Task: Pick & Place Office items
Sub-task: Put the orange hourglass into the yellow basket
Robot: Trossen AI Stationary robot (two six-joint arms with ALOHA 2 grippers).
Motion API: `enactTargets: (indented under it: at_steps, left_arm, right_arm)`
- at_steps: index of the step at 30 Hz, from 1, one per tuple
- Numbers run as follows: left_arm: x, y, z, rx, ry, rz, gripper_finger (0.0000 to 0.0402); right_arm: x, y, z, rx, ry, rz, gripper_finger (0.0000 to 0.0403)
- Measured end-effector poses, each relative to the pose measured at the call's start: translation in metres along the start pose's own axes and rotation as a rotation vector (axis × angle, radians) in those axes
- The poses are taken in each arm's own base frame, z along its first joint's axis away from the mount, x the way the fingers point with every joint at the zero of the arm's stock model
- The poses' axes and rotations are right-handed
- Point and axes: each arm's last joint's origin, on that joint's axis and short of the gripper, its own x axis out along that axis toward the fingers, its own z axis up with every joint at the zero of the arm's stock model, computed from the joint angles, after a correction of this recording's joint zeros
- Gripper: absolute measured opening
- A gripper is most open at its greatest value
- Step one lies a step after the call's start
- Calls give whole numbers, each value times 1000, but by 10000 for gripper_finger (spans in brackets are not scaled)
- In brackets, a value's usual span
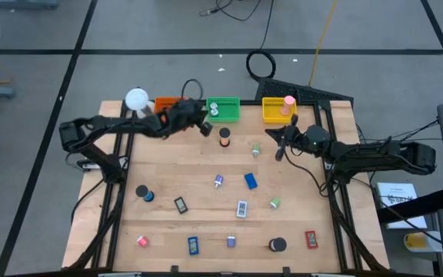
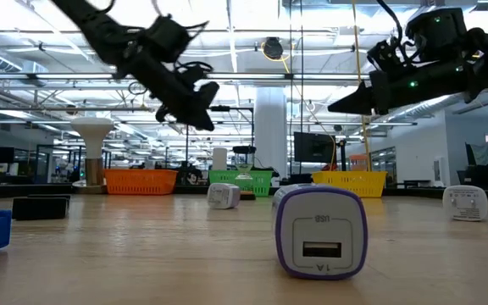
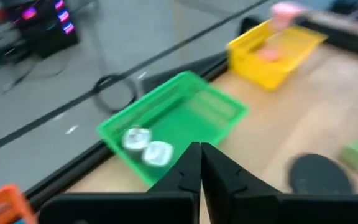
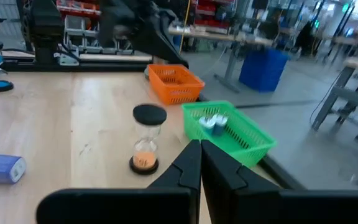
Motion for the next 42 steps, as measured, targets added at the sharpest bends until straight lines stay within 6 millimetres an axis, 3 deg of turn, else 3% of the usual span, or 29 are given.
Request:
enactTargets:
  at_steps: [5, 11, 18, 24, 34, 42]
  left_arm:
    - [-14, -2, -33, -6, -135, -166, 17]
    - [-20, 2, -64, -69, -63, -200, 3]
    - [-29, -6, -75, 28, -150, -258, 10]
    - [-33, -5, -93, 31, -303, -352, 10]
    - [-17, -15, -109, 32, -384, -478, 4]
    - [4, -21, -116, 12, -255, -438, 45]
  right_arm:
    - [0, 1, -6, 90, 62, 7, 4]
    - [0, 1, -7, 126, 70, 10, 4]
    - [0, 2, -7, 268, 74, 6, 4]
    - [3, 20, -17, 351, 153, -52, 4]
    - [19, 45, -29, 491, 268, -40, 17]
    - [46, 53, -13, 436, 253, -24, 57]
